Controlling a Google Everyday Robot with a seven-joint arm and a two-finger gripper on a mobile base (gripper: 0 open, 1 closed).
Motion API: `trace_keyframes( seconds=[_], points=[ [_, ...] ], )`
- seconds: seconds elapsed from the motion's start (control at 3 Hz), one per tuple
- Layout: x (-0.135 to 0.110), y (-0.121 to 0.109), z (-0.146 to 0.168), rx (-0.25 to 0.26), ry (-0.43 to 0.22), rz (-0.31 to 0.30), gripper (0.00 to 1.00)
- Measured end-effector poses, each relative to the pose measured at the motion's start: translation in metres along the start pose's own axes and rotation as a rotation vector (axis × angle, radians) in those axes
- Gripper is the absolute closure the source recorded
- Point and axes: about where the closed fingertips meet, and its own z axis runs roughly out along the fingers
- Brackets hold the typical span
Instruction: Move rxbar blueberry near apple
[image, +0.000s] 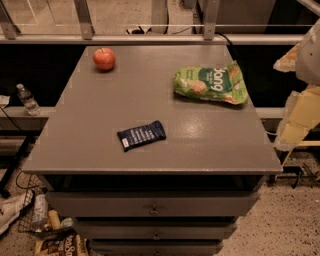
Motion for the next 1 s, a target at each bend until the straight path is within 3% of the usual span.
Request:
trace_keyframes(
  seconds=[0.33,0.67,1.0],
  points=[
    [0.0,0.0,0.0,0.0,0.0,0.0,0.0],
    [-0.029,-0.003,0.01,-0.005,-0.036,-0.073,0.0],
    [-0.083,-0.004,0.028,-0.043,-0.145,-0.163,0.0]
  ],
)
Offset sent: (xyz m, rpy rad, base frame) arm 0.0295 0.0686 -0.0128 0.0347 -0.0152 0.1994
